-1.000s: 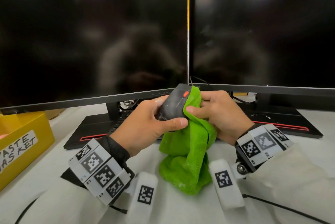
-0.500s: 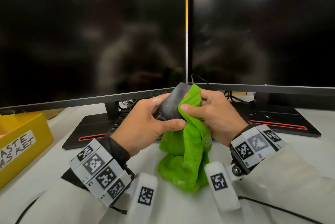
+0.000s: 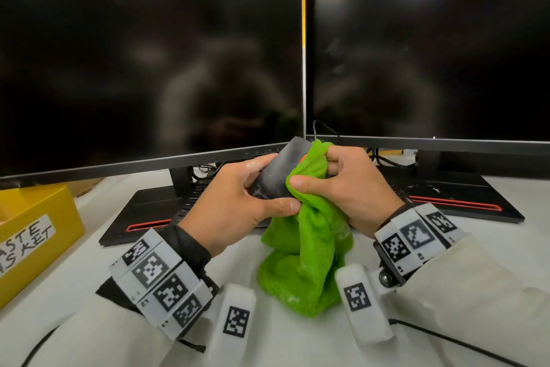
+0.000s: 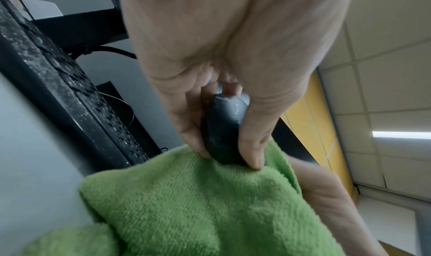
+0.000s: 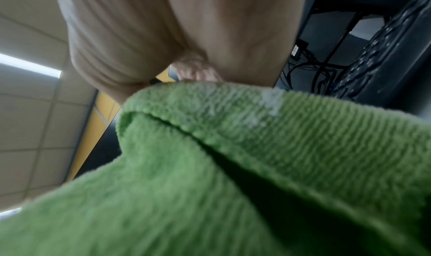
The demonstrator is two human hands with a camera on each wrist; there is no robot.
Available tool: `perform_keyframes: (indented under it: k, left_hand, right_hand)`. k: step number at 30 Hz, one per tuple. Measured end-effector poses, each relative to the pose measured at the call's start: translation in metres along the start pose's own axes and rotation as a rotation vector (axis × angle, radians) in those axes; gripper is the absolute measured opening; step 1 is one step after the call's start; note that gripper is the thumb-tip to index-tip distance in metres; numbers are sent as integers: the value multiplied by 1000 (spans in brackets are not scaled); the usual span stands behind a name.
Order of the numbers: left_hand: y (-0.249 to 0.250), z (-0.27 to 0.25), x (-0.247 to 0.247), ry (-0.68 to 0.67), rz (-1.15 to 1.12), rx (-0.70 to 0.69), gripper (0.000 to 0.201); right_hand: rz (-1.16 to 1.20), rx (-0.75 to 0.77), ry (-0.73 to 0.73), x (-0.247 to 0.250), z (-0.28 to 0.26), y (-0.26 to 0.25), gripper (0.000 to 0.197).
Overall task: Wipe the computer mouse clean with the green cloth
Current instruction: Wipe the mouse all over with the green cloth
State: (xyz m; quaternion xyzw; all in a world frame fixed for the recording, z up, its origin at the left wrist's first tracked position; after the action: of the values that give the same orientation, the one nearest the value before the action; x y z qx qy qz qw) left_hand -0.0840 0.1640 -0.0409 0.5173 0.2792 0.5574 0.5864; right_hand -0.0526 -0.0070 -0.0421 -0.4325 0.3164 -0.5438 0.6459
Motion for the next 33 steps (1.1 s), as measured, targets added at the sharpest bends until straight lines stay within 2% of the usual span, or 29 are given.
perform_keyframes:
  k: [3,6,8,11,14,16,18,21,24,27,30,33]
  left_hand:
    - [0,1,-3,-26,18,-12,67]
    - [0,0,-3,-42,-15,-5,66]
    - [1,0,-1,-31,-40,-4,64]
    - [1,1,4,-4,-88,-4,63]
    - [2,1,5,11,-117,-12,60]
    - [3,1,3,10,-91,-26,61]
    - [2,1,1,-3,-67,-38,64]
    - [2,0,-1,-21,-64,-31,71]
    - [4,-1,-3,-47,-8,-13,78]
    - [2,0,-1,-64,36,44,97]
    - [1,-1,0,-70,54,63,118]
    - [4,-2,-1,-50,46,45,112]
  right_hand:
    - [-48,29,117,2,2,-4,20]
    - [-188,48,225,13,6,-5,56]
    - [-156,58,181,16,8,-7,46]
    - [-1,35,4,10,5,-6,9]
    - [26,13,-99,4,4,1,39]
    - [57,3,-95,3,4,2,47]
    - [132,-19,-79,1,2,2,46]
    - [142,-30,35,2,3,1,20]
    - [125,-55,122,5,7,1,40]
    - [102,-101,123,7,7,-2,30]
    - [97,-148,67,3,6,-1,30]
    - [99,-220,25,0,7,1,44]
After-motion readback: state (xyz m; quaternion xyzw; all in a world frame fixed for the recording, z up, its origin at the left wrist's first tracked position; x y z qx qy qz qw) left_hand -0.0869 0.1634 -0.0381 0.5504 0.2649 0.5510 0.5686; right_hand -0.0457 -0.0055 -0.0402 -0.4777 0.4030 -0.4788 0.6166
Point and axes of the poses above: each hand's wrist, its own z-axis towards the middle knuckle, its own x-axis out of the back of the hand, y = z × x, the point moved 4 cm from there along z, towards the middle knuckle, and after that the axes turned 1 degree about x, right-handed, at the moved point
